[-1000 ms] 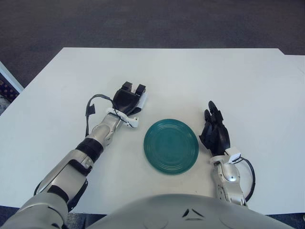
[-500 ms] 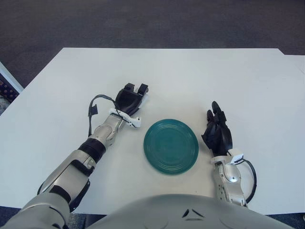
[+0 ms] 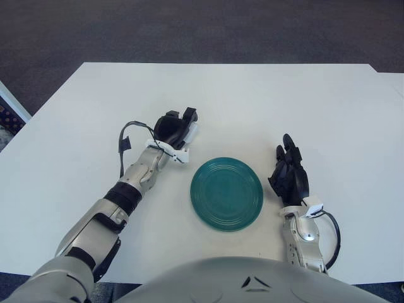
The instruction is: Put the charger into the plate.
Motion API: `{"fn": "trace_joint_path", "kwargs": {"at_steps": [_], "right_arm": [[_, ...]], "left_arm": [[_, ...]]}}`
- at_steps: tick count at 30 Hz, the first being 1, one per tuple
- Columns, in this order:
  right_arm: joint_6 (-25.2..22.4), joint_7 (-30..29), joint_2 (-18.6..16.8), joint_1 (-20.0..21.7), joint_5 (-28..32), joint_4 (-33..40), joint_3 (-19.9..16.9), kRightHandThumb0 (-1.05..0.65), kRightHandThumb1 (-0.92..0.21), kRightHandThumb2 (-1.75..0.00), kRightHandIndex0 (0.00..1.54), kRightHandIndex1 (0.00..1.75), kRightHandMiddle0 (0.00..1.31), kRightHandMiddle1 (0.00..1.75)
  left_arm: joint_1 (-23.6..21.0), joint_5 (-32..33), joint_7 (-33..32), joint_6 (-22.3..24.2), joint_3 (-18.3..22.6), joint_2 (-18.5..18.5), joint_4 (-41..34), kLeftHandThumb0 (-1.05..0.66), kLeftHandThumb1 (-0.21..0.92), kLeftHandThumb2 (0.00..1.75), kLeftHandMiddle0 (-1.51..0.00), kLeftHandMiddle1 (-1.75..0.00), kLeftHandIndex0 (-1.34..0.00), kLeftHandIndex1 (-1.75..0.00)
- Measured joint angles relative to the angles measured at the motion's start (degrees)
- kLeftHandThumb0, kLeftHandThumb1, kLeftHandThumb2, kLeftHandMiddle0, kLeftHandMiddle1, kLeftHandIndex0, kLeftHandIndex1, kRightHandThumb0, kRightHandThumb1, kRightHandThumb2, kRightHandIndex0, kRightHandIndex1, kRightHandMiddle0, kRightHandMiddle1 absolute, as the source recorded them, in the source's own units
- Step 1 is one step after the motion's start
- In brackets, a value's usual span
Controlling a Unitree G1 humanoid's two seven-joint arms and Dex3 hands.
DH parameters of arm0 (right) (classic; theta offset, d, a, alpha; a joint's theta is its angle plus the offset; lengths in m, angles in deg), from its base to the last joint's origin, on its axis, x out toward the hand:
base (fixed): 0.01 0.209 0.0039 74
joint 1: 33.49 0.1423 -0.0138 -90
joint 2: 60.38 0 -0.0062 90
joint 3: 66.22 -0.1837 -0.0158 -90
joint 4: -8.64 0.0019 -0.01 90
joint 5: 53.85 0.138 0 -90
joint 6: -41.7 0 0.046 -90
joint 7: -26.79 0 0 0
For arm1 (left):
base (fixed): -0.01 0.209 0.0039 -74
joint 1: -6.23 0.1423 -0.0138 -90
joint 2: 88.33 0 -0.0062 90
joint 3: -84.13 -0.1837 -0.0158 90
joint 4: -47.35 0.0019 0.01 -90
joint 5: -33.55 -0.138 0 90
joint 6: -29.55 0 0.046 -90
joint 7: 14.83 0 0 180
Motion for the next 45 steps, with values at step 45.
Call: {"fn": "trace_joint_path", "kwargs": {"at_steps": [45], "right_arm": [[-0.32, 1.31, 0.55, 0.08, 0.04, -0.93, 0.23, -0.95, -0.92, -0.89, 0.0, 0.0, 0.0, 0.16]], "left_arm": [[8.01, 8.97, 33.6, 0.11, 2.9, -2.17, -43.44, 0.0, -0.02, 1.7, -0.83, -1.74, -0.66, -1.74]]}}
